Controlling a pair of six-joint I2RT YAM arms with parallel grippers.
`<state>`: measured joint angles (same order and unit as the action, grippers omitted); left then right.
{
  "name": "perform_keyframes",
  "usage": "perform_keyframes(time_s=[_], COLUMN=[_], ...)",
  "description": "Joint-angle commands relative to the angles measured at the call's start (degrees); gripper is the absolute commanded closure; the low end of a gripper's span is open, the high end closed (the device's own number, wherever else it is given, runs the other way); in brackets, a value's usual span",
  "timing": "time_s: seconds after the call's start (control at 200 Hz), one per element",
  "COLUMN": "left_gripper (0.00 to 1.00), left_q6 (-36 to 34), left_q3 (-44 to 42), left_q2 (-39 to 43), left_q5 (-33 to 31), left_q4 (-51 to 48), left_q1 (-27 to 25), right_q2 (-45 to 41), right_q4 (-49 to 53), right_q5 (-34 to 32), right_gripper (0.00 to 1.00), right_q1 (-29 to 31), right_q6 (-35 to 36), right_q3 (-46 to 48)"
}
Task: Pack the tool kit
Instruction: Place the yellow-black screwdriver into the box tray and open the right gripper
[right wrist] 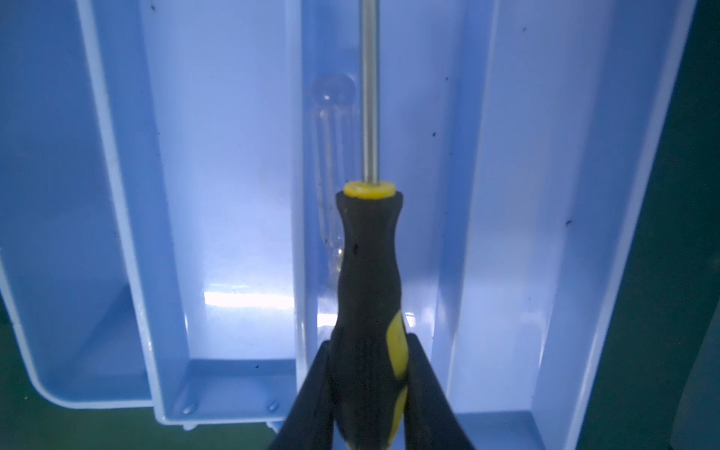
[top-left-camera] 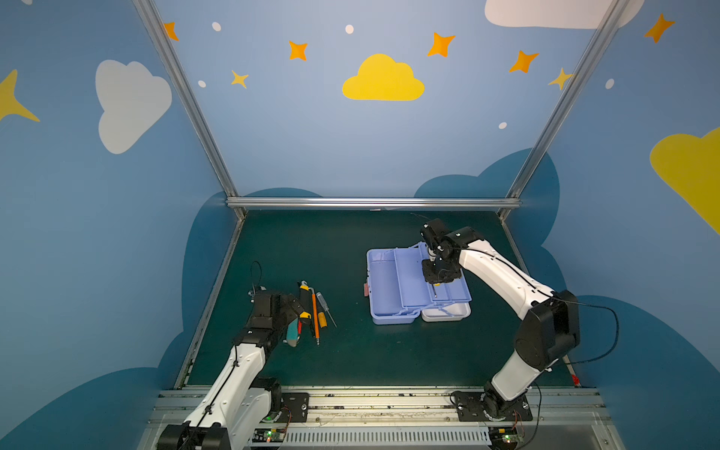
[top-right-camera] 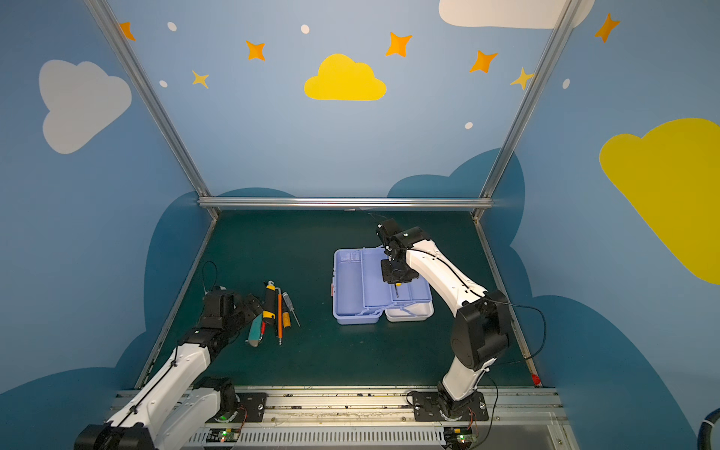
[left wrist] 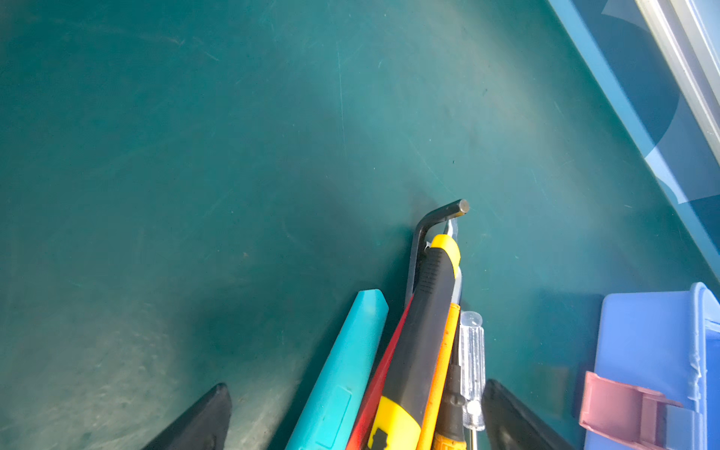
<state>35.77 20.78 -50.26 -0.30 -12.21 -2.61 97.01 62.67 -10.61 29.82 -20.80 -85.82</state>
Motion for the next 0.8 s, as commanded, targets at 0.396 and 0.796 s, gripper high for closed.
perform_keyframes(time_s=[0.396,0.796], left_gripper=[0.00,0.00], left_q6=[-1.1,-0.2], left_q3=[0.6,0.7], left_q2=[-0.3,1.2], left_q5=[-0.1,-2.0], left_q4=[-0.3,-1.3], left_q1=[0.3,0.3], right_q2=[-1.0,0.8], right_q4=[1.4,-3.5], right_q5=[-2.6,3.7], right_gripper=[0.60,0.53], right_q1=[-1.2,9.7], right_q6=[-0.3,3.2], right_q3=[-0.5,-8.1])
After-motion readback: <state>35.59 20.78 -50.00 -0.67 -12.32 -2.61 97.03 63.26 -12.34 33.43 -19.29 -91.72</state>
